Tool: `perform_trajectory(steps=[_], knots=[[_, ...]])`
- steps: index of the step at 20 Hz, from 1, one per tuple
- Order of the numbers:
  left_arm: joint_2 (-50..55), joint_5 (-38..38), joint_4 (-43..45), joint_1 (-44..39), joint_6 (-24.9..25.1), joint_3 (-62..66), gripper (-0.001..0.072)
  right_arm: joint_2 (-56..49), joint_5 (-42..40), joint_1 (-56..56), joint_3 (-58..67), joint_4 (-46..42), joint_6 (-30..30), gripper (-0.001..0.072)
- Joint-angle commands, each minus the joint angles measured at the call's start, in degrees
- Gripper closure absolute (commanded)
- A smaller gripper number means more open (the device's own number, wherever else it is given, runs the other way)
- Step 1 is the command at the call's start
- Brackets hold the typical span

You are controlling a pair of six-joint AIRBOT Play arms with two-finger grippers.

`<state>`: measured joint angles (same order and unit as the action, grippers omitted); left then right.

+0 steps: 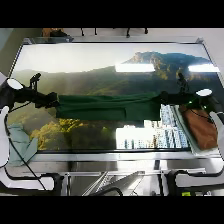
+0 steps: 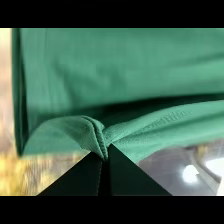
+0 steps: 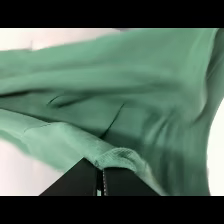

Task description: Fold the shirts.

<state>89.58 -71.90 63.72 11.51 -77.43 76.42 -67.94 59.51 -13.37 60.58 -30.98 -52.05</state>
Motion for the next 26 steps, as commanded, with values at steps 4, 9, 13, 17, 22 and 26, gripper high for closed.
perform_trajectory(steps=[4,9,13,17,22,26], knots=[[13.92,1.6,-0.44,-0.98,-0.04,7.58,0.0694,-11.32,-5.29,2.32,3.06,1.68,4.17,0.0691],[13.46,1.36,-0.94,-0.7,0.61,7.58,0.0154,-5.64,-2.49,-2.05,6.58,0.81,4.13,0.0245],[8.85,1.44,-0.81,-0.48,1.09,7.58,0.0022,-4.48,-1.25,-5.62,6.58,-7.43,0.94,0.0025],[4.72,1.42,-0.92,-0.48,1.07,7.56,0.0022,-9.92,2.56,-4.35,6.56,-7.39,0.83,0.0018],[2.4,1.4,-3.17,-2.6,1.05,7.56,0.0023,-14.84,3.52,-0.98,6.56,-4.35,1.88,0.0019],[3.17,4.5,-9.88,-6.93,1.42,7.45,0.0097,-16.81,1.97,0.57,6.6,2.08,5.14,0.0474]])
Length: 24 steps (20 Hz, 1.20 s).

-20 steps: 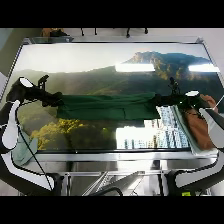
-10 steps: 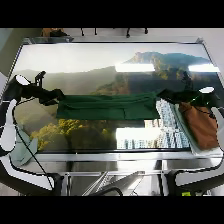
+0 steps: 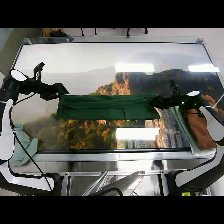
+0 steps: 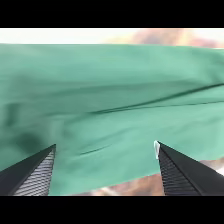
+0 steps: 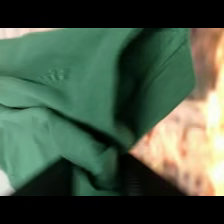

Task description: Fold the shirts.

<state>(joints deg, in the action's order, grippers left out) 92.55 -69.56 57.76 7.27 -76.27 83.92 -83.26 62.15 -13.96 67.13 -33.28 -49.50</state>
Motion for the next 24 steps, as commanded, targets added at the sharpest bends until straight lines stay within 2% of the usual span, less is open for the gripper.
perform_trajectory(steps=[1,2,3,5,9,12,13,16,18,20,22,24], knots=[[0.81,2.69,-3.87,-4.37,0.28,-0.04,0.0317,-1.38,-0.13,1.25,0.22,5.53,3.56,0.0612],[1.64,3.06,-3.93,-6.05,0.26,-0.04,0.0538,-0.98,1.46,1.25,1.01,5.73,3.65,0.0692],[2.75,4.31,-4.0,-8.26,0.24,-0.04,0.0694,-0.15,3.48,1.25,1.9,5.68,3.65,0.0692],[5.09,9.03,-4.04,-13.35,0.22,-0.02,0.0694,3.06,6.34,1.25,4.09,5.4,2.12,0.0693],[11.23,22.73,-4.28,-25.88,0.22,0.11,0.0694,10.4,11.93,1.18,10.36,3.52,-4.76,0.0693],[16.15,32.92,-12.96,-34.62,0.2,1.16,0.0695,12.92,19.98,1.2,16.31,3.52,-9.9,0.0693],[18.62,33.83,-12.76,-37.07,0.15,3.82,0.0695,13.53,21.44,1.2,18.23,3.54,-10.99,0.0693],[26.6,31.21,-12.79,-41.92,-0.9,13.79,0.0695,15.76,22.4,1.25,23.08,4.02,-12.94,0.0693],[30.64,28.35,-12.85,-43.5,-3.54,19.5,0.0695,16.76,22.38,1.2,24.9,3.87,-13.79,0.0693],[32.41,24.52,-12.87,-43.89,-3.98,24.24,0.0695,16.94,22.38,1.22,25.4,3.8,-14.43,0.0693],[31.89,17.64,-12.85,-42.82,-4.39,29.86,0.0695,16.76,22.32,1.33,25.4,3.78,-15.26,0.0693],[29.62,5.86,-12.81,-39.71,-4.39,36.37,0.0695,16.79,22.1,1.99,25.4,3.96,-15.3,0.0693]])
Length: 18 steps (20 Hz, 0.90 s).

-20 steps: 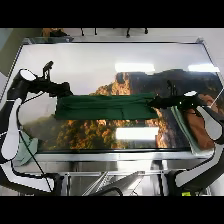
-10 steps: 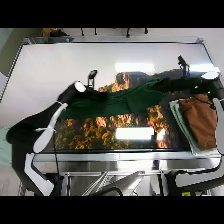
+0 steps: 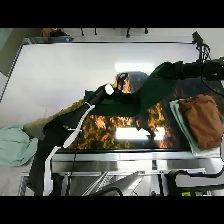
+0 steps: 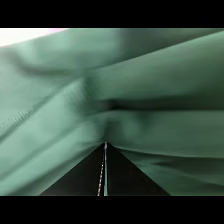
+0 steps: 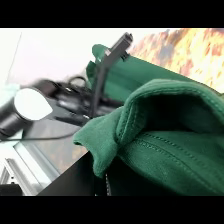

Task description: Fold the shirts.

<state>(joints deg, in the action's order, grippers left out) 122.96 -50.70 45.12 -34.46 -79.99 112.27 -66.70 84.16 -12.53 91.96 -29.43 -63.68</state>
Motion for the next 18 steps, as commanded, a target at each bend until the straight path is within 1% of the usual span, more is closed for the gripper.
perform_trajectory(steps=[1,3,6,9,11,12,13,14,15,16,17,18], knots=[[-3.19,-17.66,-0.17,4.24,-0.68,9.53,0.0695,0.22,-0.22,1.33,0.57,0.09,-1.11,0.0693],[-11.72,-22.8,-0.22,10.54,-0.68,7.34,0.0695,-0.07,-2.6,4.98,0.55,0.09,-1.07,0.0692],[-26.71,-23.87,-0.15,21.27,-0.68,-0.31,0.0694,-2.08,-10.32,14.1,0.55,-0.09,-0.81,0.0692],[-38.45,-24.61,-0.15,31.52,-0.66,-4.04,0.0694,-7.82,-20.61,27.15,0.55,-0.07,-0.61,0.0689],[-43.71,-24.85,-0.15,36.13,-0.55,-6.21,0.0694,-13.38,-29.46,36.89,0.55,0.83,-0.44,0.0684],[-46.01,-25.0,-0.13,37.99,0.44,-7.76,0.0694,-16.39,-35.76,41.83,0.57,2.47,1.73,0.0684],[-48.13,-24.92,-0.13,39.28,2.19,-10.01,0.0693,-19.76,-43.76,47.17,0.57,4.9,7.61,0.0669],[-49.9,-24.5,-0.11,39.95,3.82,-12.61,0.0694,-23.06,-51.23,51.89,0.68,8.17,12.9,0.0397],[-51.47,-24.35,-0.13,40.48,4.59,-15.58,0.0694,-25.46,-55.08,55.1,1.38,12.81,17.55,0.0129],[-52.72,-24.04,-0.13,40.85,5.07,-18.45,0.0694,-26.67,-56.17,56.85,2.64,15.19,22.93,0.0103],[-53.7,-24.11,-0.11,40.87,5.6,-21.03,0.0694,-26.58,-55.32,57.2,3.63,14.82,25.77,0.0163],[-54.55,-23.93,-0.13,41.44,5.62,-23.02,0.0694,-25.38,-53.48,56.24,3.78,13.86,25.24,0.0164]])
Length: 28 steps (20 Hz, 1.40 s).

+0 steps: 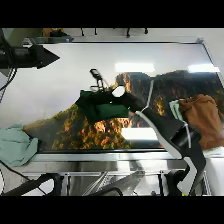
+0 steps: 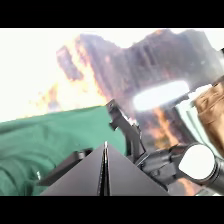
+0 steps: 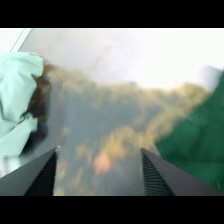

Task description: Fold the shirts.

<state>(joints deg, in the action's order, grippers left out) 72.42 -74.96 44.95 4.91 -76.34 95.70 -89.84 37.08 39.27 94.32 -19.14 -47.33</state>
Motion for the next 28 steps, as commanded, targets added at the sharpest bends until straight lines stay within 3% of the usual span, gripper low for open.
perform_trajectory(steps=[1,6,10,12,16,20,26,27,28], knots=[[-4.9,0.31,-0.02,2.82,1.99,-8.15,0.0694,-0.28,-2.89,2.45,1.42,1.55,6.58,0.0167],[-8.87,0.28,-0.04,6.25,1.92,-9.62,0.0693,10.47,15.65,-16.0,1.42,-17.33,-17.77,0.0175],[-11.54,0.02,0.04,9.49,1.95,-9.62,0.0694,12.63,32.61,-32.46,0.5,-22.27,-24.87,0.016],[-12.13,-0.79,0.02,10.67,1.95,-9.62,0.0694,12.63,34.75,-36.11,-3.3,-24.9,-26.14,0.0062],[-12.04,-2.25,0.07,10.78,1.97,-9.62,0.0694,10.23,32.98,-36.44,-11.56,-27.47,-25.16,0.0063],[-12.04,-2.23,0.07,10.78,1.97,-9.62,0.0693,4.79,30.58,-32.83,-12.15,-26.47,-21.97,0.0063],[-12.04,-2.45,0.09,10.78,1.97,-9.62,0.0694,-0.61,25.77,-28.41,-12.13,-16.76,-15.78,0.0075],[-12.04,-2.67,0.07,10.78,1.95,-9.62,0.0694,-0.81,25.11,-28.28,-12.13,-15.91,-15.23,0.0083],[-12.04,-2.69,0.07,10.78,1.97,-9.62,0.0693,-0.83,24.74,-28.28,-12.13,-15.02,-14.27,0.0235]])
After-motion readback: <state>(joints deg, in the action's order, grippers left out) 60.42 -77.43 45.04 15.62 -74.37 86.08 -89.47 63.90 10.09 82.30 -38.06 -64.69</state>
